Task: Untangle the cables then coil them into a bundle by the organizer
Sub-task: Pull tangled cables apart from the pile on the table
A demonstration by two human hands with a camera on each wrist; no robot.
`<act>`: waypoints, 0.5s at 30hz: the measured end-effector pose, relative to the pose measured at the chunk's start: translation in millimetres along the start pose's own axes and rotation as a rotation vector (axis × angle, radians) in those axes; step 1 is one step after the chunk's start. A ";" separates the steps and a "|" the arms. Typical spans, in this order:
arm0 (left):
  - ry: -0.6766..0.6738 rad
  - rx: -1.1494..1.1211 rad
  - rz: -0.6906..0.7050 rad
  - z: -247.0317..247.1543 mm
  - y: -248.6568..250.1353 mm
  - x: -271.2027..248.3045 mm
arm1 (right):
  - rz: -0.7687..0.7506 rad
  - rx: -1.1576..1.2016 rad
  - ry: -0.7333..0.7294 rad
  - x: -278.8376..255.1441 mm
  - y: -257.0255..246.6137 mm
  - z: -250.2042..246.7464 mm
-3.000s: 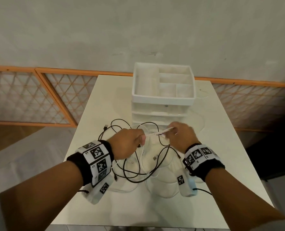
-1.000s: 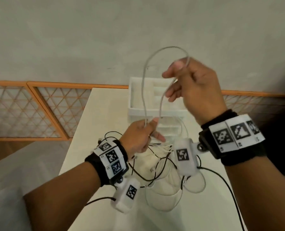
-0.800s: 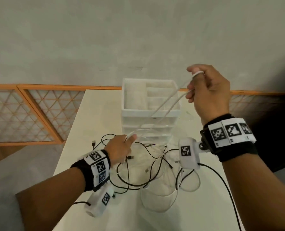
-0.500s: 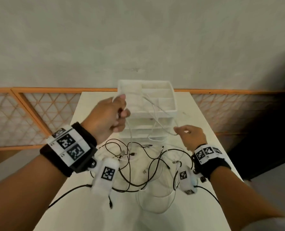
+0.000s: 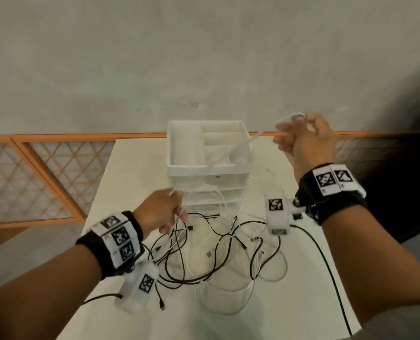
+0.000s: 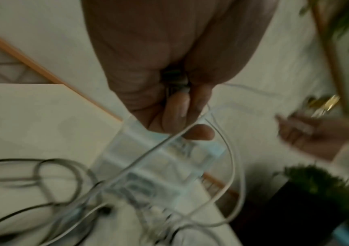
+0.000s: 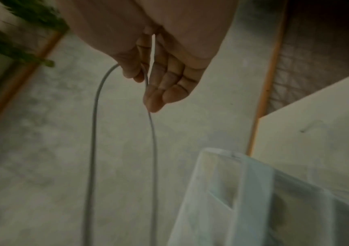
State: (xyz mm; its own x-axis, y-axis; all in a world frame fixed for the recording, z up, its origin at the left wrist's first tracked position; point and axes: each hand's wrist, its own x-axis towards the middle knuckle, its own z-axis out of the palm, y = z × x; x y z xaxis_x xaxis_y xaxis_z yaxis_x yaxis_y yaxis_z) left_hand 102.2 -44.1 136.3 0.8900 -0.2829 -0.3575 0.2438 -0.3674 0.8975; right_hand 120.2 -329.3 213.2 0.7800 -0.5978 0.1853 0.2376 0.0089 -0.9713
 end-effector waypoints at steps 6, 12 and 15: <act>-0.014 0.040 -0.058 16.3 -28.8 9.3 | -0.106 -0.093 -0.040 7.7 -15.8 17.7; 0.064 -0.016 -0.054 -2.9 -31.4 11.6 | -0.309 -0.494 -0.035 11.1 -18.6 1.5; 0.054 0.078 -0.148 -1.4 -46.1 13.1 | -0.416 -0.525 -0.160 4.4 -29.5 10.3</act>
State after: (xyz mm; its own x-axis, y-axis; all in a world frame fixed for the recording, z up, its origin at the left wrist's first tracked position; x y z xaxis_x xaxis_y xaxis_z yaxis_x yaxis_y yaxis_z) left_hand 103.2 -29.6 90.6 0.8666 -0.1731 -0.4681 0.3451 -0.4697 0.8126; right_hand 122.6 -323.9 244.2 0.7704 -0.3411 0.5386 0.2549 -0.6096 -0.7506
